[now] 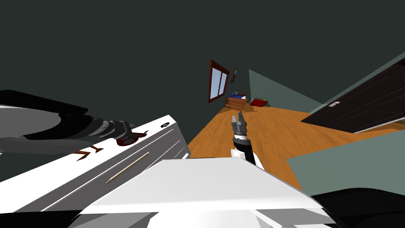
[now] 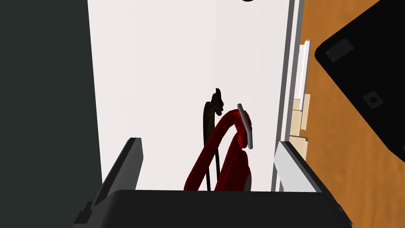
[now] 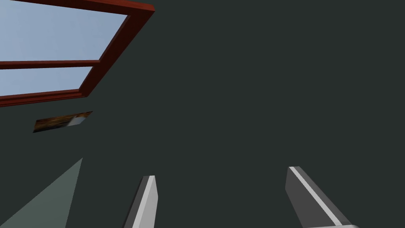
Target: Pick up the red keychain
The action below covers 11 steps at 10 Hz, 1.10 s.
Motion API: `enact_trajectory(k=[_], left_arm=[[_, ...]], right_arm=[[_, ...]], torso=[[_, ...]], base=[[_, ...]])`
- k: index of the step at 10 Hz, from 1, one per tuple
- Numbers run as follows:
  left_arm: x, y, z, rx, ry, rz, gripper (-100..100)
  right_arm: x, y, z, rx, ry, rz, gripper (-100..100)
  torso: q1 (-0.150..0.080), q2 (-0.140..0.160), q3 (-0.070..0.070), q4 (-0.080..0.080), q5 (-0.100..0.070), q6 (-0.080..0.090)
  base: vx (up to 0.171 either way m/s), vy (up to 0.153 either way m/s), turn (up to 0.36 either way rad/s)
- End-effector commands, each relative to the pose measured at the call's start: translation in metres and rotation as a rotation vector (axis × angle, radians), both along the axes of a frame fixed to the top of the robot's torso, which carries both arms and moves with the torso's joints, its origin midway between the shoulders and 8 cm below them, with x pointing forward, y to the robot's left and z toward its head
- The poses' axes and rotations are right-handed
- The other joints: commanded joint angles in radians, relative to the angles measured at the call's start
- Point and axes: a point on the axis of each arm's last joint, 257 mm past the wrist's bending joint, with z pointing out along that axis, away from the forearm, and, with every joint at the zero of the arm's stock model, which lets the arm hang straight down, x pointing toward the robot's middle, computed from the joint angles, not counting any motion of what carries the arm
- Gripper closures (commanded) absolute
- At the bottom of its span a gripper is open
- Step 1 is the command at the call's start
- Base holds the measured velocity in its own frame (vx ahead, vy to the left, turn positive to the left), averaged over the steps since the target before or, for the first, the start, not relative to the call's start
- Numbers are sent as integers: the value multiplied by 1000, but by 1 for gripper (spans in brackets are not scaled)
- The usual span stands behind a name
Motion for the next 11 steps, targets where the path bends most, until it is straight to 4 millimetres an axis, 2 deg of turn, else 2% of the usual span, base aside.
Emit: enact_trajectory(k=[1, 7, 10, 11], left_arm=[[-9, 0, -5, -8, 42, 7, -100], [-49, 0, -21, -48, 218, 30, -100], [-63, 0, -27, -54, 278, 36, -100], [-59, 0, -26, -52, 263, 35, -100]], right_arm=[[0, 0, 0, 0, 0, 0, 0], [0, 0, 0, 0, 0, 0, 0], [0, 0, 0, 0, 0, 0, 0], [0, 0, 0, 0, 0, 0, 0]], torso=[[0, 0, 0, 0, 0, 0], [0, 2, 1, 0, 0, 0], [0, 3, 1, 1, 0, 0], [0, 4, 2, 1, 0, 0]], base=[[59, 1, -17], [63, 1, -21], [37, 2, -7], [3, -7, 2]])
